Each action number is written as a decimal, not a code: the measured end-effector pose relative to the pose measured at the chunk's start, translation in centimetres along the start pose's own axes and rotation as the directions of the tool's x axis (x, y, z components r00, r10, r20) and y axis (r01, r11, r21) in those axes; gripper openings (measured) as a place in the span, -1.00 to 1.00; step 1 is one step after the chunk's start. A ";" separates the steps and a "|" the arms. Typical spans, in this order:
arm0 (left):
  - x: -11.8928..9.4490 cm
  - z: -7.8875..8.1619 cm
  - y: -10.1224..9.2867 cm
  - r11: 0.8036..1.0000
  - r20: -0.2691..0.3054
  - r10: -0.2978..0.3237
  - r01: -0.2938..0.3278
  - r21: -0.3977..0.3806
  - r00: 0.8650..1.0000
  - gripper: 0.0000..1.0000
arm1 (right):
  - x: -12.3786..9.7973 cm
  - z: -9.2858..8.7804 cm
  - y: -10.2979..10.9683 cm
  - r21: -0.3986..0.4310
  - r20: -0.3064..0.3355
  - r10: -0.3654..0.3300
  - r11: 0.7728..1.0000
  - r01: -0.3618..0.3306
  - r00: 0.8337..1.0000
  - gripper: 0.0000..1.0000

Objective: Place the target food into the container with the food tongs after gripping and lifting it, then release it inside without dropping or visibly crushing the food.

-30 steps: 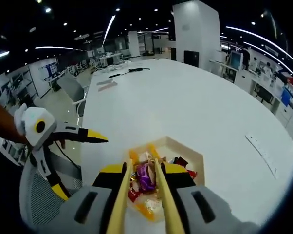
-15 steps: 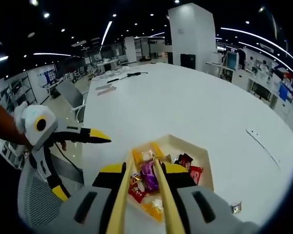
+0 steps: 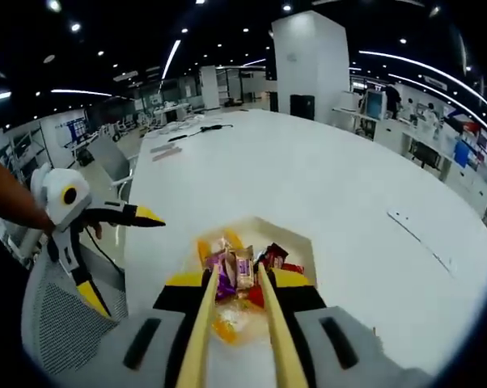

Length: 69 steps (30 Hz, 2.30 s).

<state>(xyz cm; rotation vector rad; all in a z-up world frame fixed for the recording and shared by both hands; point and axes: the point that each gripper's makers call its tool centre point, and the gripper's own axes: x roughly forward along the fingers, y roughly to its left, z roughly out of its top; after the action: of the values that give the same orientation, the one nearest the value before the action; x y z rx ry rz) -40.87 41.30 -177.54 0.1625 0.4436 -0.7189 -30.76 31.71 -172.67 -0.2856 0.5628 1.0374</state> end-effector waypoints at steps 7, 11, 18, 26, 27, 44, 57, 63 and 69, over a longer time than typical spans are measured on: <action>0.1 -0.1 -0.2 1.000 -0.010 -0.009 0.009 0.009 1.000 0.90 | -1.7 -1.4 -2.8 0.040 0.013 -0.014 0.999 0.014 1.000 -0.44; 0.1 -0.2 -0.2 1.000 -0.010 -0.009 0.009 0.009 1.000 0.90 | -2.6 -1.7 -4.6 0.065 0.020 -0.044 0.997 0.043 0.999 -0.44; 0.1 -0.3 -0.2 1.000 -0.016 -0.010 0.010 0.013 1.000 0.90 | -3.7 -2.8 -6.8 0.055 -0.016 -0.085 0.995 0.086 0.996 -0.44; 0.1 -0.3 -0.1 1.000 -0.015 -0.005 0.005 0.004 1.000 0.88 | -5.1 -3.9 -9.9 0.069 -0.041 -0.155 0.985 0.157 0.987 -0.44; 0.1 -0.3 -0.1 1.000 -0.016 -0.003 0.003 0.002 1.000 0.89 | -5.3 -4.1 -10.3 0.065 -0.050 -0.160 0.985 0.163 0.986 -0.44; -0.1 -0.2 0.2 1.000 -0.010 0.016 -0.016 0.006 1.000 0.87 | -5.9 -5.7 -14.1 0.113 -0.064 -0.231 0.965 0.237 0.971 -0.44; 0.0 -0.5 0.1 1.000 -0.027 0.011 -0.010 0.009 1.000 0.87 | -4.3 -7.8 -15.4 0.098 -0.116 -0.203 0.972 0.215 0.972 -0.44; 0.1 -0.6 0.1 1.000 -0.034 0.011 -0.011 0.007 0.999 0.87 | -3.8 -9.4 -17.3 0.134 -0.187 -0.258 0.949 0.285 0.948 -0.44; 0.1 -0.9 0.3 1.000 -0.046 0.020 -0.020 0.002 0.999 0.86 | -2.7 -10.1 -17.9 0.150 -0.208 -0.259 0.945 0.292 0.943 -0.44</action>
<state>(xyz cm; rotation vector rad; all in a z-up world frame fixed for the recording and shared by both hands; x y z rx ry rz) -40.88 41.76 -178.36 0.1847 0.4847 -0.6966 -19.23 16.12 -180.11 -0.2949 0.7566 0.6861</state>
